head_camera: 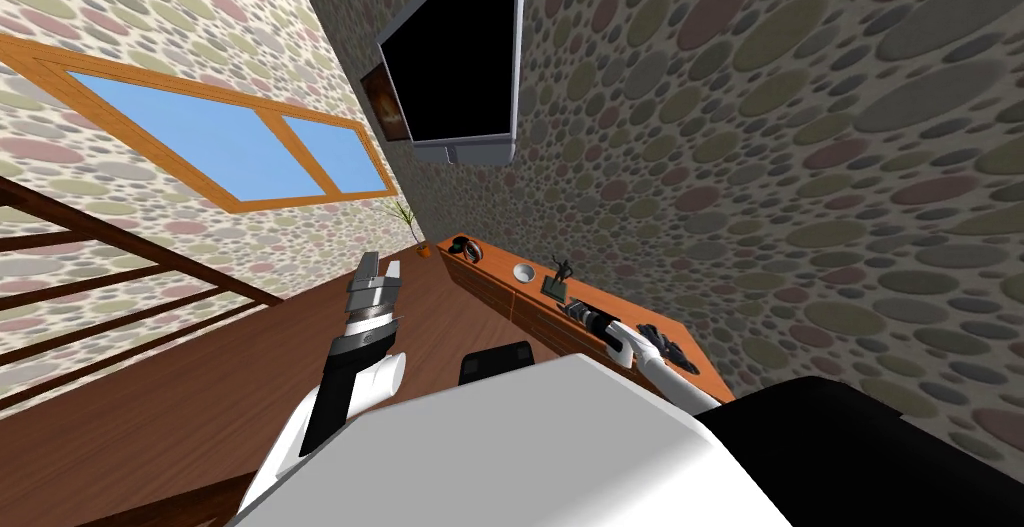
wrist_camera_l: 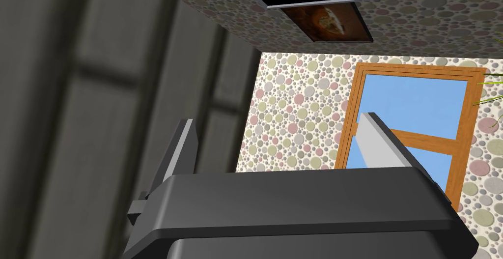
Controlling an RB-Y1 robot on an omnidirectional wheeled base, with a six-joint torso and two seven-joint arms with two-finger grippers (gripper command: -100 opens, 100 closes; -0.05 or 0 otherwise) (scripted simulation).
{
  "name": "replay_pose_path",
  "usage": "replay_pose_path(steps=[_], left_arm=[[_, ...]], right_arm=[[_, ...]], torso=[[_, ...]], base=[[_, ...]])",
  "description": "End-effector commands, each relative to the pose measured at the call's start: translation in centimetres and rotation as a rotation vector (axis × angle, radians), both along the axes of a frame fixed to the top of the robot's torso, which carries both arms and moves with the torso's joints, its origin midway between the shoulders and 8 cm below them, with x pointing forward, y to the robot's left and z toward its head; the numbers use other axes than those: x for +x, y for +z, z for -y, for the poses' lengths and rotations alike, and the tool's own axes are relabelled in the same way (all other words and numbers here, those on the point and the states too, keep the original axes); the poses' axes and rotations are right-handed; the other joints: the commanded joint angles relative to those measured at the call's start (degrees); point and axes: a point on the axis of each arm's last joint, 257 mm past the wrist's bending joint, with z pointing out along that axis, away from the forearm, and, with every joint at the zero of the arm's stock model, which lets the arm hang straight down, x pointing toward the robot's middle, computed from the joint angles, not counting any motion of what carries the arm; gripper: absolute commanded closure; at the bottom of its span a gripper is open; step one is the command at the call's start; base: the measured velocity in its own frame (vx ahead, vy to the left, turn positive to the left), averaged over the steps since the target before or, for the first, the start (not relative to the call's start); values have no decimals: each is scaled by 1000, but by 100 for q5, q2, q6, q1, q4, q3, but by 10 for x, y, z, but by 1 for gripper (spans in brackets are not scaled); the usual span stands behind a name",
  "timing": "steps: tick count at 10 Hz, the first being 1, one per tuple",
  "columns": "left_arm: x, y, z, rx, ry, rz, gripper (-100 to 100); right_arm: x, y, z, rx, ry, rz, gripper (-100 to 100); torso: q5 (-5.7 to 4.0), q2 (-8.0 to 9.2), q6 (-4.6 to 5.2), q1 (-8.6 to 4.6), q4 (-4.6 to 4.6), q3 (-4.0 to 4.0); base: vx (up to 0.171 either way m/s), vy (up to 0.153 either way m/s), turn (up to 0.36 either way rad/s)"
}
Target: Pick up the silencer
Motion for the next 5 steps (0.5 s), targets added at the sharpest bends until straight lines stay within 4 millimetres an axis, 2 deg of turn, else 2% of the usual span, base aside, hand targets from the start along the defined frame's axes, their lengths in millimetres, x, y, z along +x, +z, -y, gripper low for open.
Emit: replay_pose_path(steps=[1, 2, 3, 4, 5], left_arm=[[0, 0, 0, 0, 0, 0, 0], [0, 0, 0, 0, 0, 0, 0], [0, 0, 0, 0, 0, 0, 0], [0, 0, 0, 0, 0, 0, 0], [0, 0, 0, 0, 0, 0, 0]], right_arm=[[-21, -18, 25, -76, -7, -62, -100], [-21, -18, 25, -76, -7, -62, -100], [-38, -33, 48, -144, -11, -117, -100], [-49, -41, 62, -202, 0, -153, -100], [-56, -46, 70, -210, -14, -171, -100]], torso=[[0, 0, 0, 0, 0, 0], [0, 2, -2, -1, 0, 1], [1, 0, -3, 0, 1, 1], [0, -1, -5, -3, 0, 0], [-1, -4, -4, -9, 0, -2]], base=[[5, -10, 110], [4, -14, 100], [8, -22, 210], [17, -38, 251], [11, -36, 37]])
